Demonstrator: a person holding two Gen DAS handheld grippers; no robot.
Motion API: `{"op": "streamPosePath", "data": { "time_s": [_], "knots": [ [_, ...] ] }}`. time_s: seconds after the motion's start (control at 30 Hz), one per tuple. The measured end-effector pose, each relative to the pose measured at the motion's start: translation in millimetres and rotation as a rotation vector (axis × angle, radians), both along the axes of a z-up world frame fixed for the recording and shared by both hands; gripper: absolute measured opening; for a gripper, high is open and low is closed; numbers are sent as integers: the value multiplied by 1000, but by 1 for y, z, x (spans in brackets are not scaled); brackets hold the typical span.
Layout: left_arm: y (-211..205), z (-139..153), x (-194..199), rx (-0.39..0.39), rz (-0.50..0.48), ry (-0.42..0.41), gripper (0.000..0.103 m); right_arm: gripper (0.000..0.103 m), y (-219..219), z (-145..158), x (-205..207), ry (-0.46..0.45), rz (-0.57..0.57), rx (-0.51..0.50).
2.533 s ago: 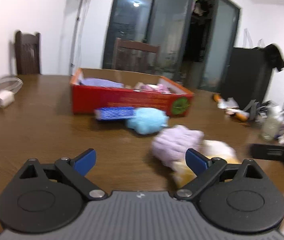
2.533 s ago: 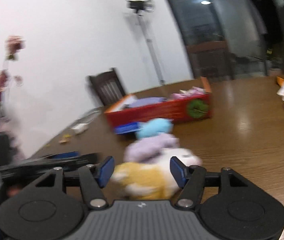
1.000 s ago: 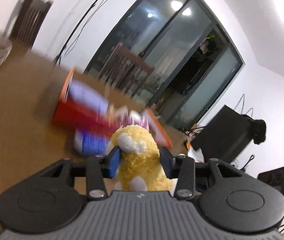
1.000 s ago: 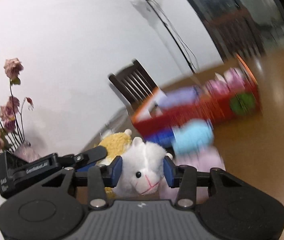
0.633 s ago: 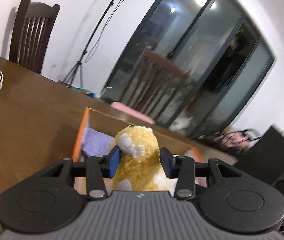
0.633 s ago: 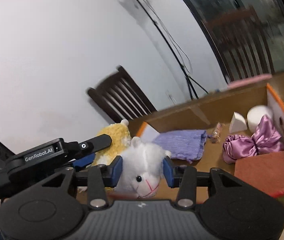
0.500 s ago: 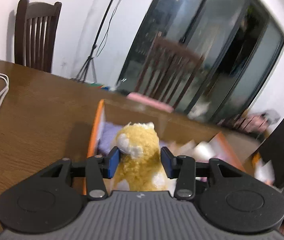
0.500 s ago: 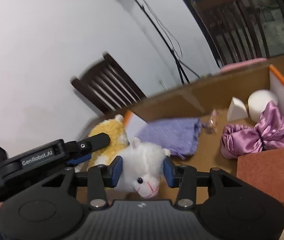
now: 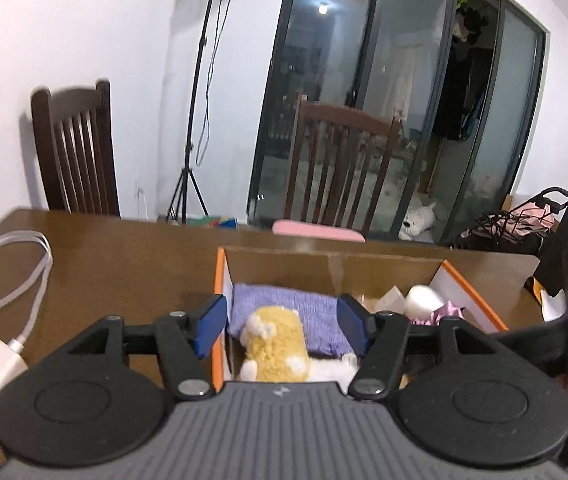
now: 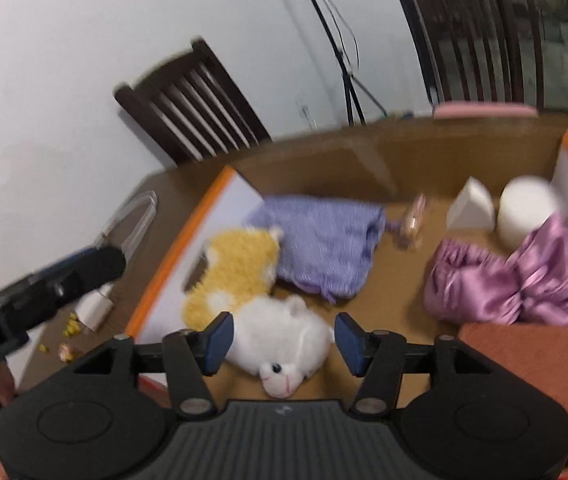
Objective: Organize soft objects
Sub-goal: 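Open both grippers to release the plush sheep in the box, then move both grippers back toward the remaining items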
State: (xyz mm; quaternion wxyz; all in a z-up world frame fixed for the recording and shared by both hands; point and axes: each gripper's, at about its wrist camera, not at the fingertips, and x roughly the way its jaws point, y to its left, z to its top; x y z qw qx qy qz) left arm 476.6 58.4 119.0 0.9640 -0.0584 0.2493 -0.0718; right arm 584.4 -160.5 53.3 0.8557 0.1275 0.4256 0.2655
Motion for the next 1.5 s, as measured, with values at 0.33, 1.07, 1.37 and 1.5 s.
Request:
{"op": "streamPosePath", "data": {
  "time_s": [0.33,1.07,1.37,1.5],
  "knots": [
    [2,54,-70,55,-9,-125,77,76,-77,120,-80,-319,-102,-95],
    [-32,-33,-294,148,-18,-237,101,88,-110,44,-314,-644,-69,-182],
    [-32,-60,-276,113,-17,-113,101,88,-128,3,-323,-454,-173,-108],
    [-29,-65,-255,41,-47,-82,99,83,-125,2,-309,-439,-167,-63]
  ]
}}
